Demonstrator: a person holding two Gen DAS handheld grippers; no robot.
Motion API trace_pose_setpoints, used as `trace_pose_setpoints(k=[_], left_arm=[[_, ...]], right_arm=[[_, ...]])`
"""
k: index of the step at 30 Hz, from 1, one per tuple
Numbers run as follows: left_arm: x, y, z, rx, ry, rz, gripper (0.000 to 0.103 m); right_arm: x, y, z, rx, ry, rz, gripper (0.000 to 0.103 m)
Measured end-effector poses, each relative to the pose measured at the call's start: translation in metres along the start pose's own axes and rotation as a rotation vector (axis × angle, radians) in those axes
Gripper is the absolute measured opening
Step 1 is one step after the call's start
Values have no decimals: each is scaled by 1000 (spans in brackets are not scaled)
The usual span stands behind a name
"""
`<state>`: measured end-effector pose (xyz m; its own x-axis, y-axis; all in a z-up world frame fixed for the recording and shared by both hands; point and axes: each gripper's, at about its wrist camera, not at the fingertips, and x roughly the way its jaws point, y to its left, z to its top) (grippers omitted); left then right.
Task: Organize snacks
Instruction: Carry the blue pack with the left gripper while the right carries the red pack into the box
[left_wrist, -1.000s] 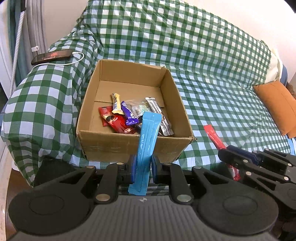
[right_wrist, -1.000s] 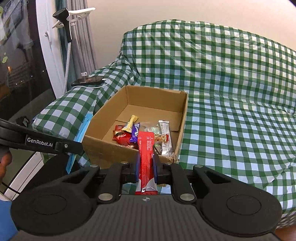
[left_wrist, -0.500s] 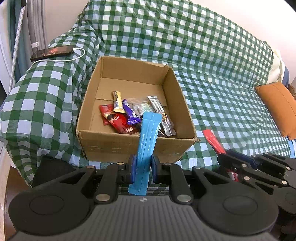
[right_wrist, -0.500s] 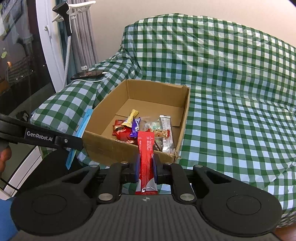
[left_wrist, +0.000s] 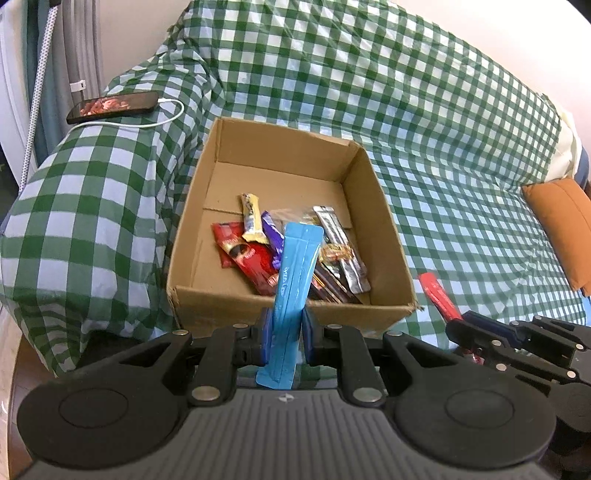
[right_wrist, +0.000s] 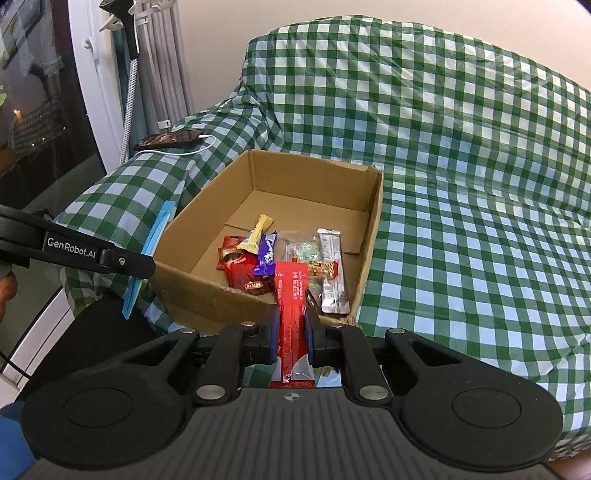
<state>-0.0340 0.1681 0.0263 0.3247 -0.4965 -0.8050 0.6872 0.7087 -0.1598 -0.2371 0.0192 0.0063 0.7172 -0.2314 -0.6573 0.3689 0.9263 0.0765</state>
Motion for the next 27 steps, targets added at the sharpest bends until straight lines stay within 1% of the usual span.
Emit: trace_pose_setpoints(k=[5,13,19,27], left_arm=[[8,8,18,-2,-14,20,19],[29,12,46,-3,-26,29,19],[55,14,66,-3,-6,20,19],[102,21,86,8,37,37,19]], right_arm=[[11,-3,14,8,2,7,16],[40,-5,43,31,-2,25,16],[70,-14,64,48,4,34,16],[118,-27,81,76,29,31,17]])
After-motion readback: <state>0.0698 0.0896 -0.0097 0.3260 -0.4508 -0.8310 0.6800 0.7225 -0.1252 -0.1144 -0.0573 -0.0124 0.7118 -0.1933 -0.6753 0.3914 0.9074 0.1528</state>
